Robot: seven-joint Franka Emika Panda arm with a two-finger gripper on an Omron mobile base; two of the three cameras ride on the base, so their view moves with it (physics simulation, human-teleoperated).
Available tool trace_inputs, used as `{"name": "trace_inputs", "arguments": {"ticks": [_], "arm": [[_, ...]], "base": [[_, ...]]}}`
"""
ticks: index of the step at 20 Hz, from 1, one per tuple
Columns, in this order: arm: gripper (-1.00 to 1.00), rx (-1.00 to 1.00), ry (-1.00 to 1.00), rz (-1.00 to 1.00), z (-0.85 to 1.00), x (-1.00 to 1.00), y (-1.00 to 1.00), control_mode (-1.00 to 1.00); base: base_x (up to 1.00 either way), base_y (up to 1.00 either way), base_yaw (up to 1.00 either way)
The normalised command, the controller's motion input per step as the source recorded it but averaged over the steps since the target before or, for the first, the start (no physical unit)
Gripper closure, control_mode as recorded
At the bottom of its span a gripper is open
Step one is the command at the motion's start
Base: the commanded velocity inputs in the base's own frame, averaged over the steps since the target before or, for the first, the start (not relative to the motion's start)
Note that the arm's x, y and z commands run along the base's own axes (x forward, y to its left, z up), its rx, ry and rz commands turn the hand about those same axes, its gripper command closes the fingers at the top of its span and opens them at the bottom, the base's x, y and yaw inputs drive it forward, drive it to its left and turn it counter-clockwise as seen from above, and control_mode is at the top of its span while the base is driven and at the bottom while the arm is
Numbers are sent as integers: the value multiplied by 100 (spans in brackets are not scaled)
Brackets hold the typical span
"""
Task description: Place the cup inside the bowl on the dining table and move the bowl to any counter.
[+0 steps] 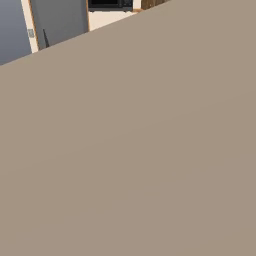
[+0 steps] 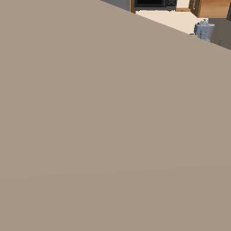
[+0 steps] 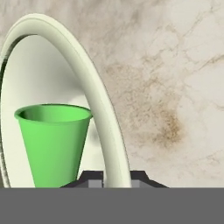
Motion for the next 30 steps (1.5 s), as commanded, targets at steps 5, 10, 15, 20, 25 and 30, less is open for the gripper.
{"name": "trace_inputs", "arguments": {"ticks": [5,10,15,20,25,30], "arm": [[100,2,-1,0,40,-6,0,-100],[100,5,3,0,51,-1,0,-100],[100,8,3,1,68,-28,0,-100],[100,6,0,5,64,-54,0,-100],[100,3,0,7,52,-74,0,-100],[100,2,0,7,44,-85,0,-100]], "base": [[0,0,0],[0,0,0],[0,0,0],[0,0,0],[0,0,0],[0,0,0]]}}
